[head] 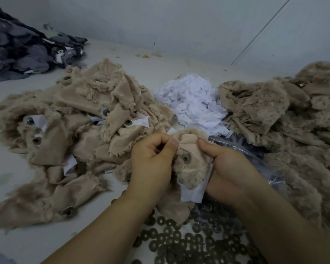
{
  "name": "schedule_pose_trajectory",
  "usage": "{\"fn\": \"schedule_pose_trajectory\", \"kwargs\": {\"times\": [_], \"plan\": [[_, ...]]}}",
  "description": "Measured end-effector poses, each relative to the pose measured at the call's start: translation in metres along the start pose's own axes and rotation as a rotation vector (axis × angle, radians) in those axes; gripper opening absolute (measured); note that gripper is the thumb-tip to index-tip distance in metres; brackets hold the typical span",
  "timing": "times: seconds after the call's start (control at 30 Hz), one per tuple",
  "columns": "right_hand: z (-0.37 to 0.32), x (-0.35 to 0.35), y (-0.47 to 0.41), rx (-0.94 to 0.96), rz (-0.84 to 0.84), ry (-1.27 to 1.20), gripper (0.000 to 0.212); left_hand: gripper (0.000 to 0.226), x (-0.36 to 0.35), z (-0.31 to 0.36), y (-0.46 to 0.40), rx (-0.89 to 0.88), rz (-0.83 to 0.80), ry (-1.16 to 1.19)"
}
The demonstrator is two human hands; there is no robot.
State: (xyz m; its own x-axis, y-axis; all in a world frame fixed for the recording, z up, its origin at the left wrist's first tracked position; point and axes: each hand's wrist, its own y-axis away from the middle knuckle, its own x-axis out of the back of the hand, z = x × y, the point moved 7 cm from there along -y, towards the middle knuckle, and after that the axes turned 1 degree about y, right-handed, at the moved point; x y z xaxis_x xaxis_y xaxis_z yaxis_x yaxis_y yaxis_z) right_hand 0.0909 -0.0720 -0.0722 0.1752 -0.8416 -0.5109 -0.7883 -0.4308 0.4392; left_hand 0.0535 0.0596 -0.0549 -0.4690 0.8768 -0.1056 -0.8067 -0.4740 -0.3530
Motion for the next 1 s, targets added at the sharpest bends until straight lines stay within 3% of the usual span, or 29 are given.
{"fn": "schedule_pose_trajectory", "kwargs": {"times": [0.23,0.77,1.0], "plan": [[0.000,-0.008,0.002,0.006,-0.076,0.009,0.041,0.015,0.001,0.004,0.001,-0.047,0.024,0.003],[0.013,-0.010,0.000,-0.148,-0.153,-0.064,0.040,0.022,-0.003,0.000,-0.002,-0.004,-0.018,0.004],[0.009,-0.012,0.001,-0.106,-0.171,-0.069,0.036,0.023,-0.001,0.004,-0.001,-0.059,0.002,0.038]]}}
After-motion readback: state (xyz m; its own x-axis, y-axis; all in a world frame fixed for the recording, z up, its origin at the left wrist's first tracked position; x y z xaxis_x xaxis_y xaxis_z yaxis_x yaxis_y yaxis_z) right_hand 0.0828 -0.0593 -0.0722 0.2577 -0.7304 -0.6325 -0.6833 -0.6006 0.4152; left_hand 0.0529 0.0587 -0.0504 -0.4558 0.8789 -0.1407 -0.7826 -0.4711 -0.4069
